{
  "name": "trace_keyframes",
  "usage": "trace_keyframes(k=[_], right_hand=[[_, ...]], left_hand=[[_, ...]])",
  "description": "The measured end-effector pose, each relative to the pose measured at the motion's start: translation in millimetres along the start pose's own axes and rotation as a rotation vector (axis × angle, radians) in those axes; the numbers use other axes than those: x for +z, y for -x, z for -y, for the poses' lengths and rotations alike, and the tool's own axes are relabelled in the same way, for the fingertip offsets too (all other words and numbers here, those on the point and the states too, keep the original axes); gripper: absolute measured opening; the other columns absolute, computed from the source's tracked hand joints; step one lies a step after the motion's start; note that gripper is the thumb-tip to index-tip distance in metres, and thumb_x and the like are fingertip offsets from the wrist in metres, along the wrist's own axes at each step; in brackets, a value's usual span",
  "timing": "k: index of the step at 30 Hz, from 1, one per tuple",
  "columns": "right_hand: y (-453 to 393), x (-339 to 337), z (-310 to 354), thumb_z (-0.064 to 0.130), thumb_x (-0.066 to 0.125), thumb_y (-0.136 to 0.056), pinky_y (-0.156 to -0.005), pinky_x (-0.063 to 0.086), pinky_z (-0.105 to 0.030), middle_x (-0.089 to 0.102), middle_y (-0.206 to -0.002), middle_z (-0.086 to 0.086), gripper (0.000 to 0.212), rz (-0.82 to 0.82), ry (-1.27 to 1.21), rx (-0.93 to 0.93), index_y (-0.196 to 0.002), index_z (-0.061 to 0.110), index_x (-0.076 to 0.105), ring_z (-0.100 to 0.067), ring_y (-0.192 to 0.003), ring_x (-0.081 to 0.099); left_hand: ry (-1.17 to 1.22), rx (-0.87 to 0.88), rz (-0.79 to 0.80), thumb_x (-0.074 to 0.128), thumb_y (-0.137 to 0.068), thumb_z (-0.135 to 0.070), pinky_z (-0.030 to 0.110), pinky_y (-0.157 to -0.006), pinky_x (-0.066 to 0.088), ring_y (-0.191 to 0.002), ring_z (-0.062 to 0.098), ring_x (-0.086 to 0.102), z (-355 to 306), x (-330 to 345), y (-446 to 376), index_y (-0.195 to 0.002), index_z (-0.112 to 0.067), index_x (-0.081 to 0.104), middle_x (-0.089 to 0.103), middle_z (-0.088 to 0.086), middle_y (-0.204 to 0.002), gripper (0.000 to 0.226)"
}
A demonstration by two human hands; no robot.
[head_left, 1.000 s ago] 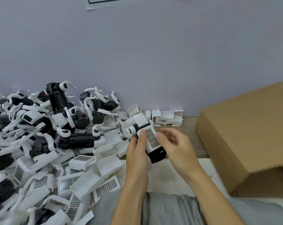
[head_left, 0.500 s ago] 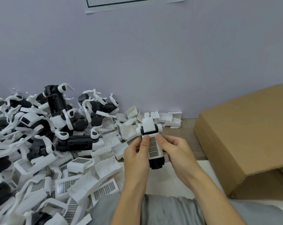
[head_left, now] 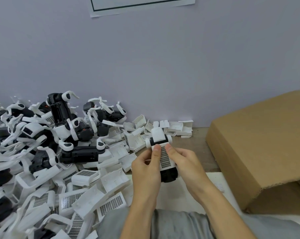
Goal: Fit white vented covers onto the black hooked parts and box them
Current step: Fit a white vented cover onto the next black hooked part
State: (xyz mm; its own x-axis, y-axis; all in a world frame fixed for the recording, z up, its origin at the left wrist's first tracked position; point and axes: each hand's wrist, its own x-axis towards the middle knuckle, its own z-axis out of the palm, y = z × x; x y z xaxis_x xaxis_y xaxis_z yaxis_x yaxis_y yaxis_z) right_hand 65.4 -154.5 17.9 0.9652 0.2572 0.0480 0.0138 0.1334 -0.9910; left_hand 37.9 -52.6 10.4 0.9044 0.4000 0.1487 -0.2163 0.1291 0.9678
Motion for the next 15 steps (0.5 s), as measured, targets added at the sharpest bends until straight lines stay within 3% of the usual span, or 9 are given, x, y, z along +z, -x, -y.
trace_keyframes(k=[6, 11, 15], right_hand=[[-1.4, -1.8, -4.7, 0.033, 0.057, -0.100, -0.079, 0.060, -0.042, 0.078, -0.086, -0.004, 0.028, -0.124, 0.107, -0.045, -0.092, 0.017, 0.078, -0.020, -0.085, 0.074], [-1.2, 3.3, -2.0, 0.029, 0.058, -0.099, -0.062, 0.059, -0.039, 0.075, -0.071, -0.003, 0.031, -0.171, 0.206, -0.129, -0.079, 0.017, 0.078, -0.015, -0.066, 0.070], [-1.1, -1.5, -0.4, 0.027, 0.058, -0.100, -0.069, 0.059, -0.040, 0.077, -0.081, -0.009, 0.028, -0.100, 0.066, -0.108, -0.088, 0.013, 0.080, -0.025, -0.080, 0.074]], left_hand=[[-0.033, -0.056, 0.095, 0.057, -0.100, -0.016, 0.014, -0.065, 0.051, -0.083, 0.007, 0.073, 0.3, 3.2, -0.3, -0.095, -0.021, 0.078, 0.078, -0.001, -0.089, 0.022], [-0.205, 0.030, 0.043, 0.058, -0.100, -0.017, 0.019, -0.065, 0.048, -0.070, 0.000, 0.067, -0.4, 2.7, 0.3, -0.089, -0.024, 0.076, 0.075, -0.010, -0.077, 0.022], [-0.065, -0.011, 0.035, 0.060, -0.099, -0.016, 0.032, -0.085, 0.056, -0.094, 0.016, 0.073, -3.4, 3.3, 2.1, -0.099, -0.022, 0.077, 0.078, -0.004, -0.092, 0.018]])
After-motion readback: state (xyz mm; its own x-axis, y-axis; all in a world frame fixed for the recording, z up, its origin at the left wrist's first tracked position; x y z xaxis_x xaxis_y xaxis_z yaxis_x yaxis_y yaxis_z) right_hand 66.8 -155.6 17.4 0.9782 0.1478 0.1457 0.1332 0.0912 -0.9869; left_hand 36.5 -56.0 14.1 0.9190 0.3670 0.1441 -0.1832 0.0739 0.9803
